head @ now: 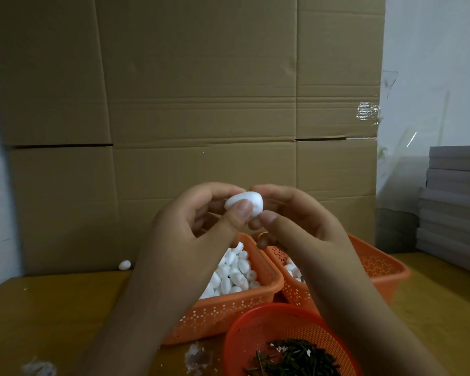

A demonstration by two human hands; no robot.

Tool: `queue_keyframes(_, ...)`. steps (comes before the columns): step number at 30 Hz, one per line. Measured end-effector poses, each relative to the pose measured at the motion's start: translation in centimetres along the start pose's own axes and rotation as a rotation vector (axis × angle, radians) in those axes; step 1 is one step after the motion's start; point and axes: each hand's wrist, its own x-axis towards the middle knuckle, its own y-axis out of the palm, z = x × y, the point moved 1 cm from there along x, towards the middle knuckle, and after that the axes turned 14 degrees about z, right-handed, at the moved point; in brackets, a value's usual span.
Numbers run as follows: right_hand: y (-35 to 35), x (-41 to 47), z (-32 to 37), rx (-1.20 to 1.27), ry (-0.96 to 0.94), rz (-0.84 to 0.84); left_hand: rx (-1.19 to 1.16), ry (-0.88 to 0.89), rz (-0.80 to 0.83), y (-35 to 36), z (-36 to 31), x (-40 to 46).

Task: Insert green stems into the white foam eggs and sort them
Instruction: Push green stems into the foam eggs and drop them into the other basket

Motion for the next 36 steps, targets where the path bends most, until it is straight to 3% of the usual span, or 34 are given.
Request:
queue_keyframes(7, -0.1, -0.1, -0.2, -0.003, 0.007, -0.06, 0.004, -0.013, 0.067, 0.0, 0.1, -0.1)
queue_keyframes(16, 0.3, -0.2, 0.5, -0.134, -0.084, -0.021, -0.205, -0.071, 0.136, 0.1, 0.1, -0.1)
queue_keyframes(24, 0.5, -0.2, 0.4, -0.526, -0.199, -0.126, -0.321, -0.254, 0.188, 0.5, 1.7, 0.3)
queue_keyframes(30, 0.8, -0.1, -0.4, -0.799, -0.301, -0.147, -0.355, -0.216, 0.147, 0.6, 2.2, 0.1)
queue_keyframes(36, 0.7, 0.0, -0.7, -0.902, -0.339, -0.178, -0.444, -0.18, 0.236, 1.1, 1.7, 0.3)
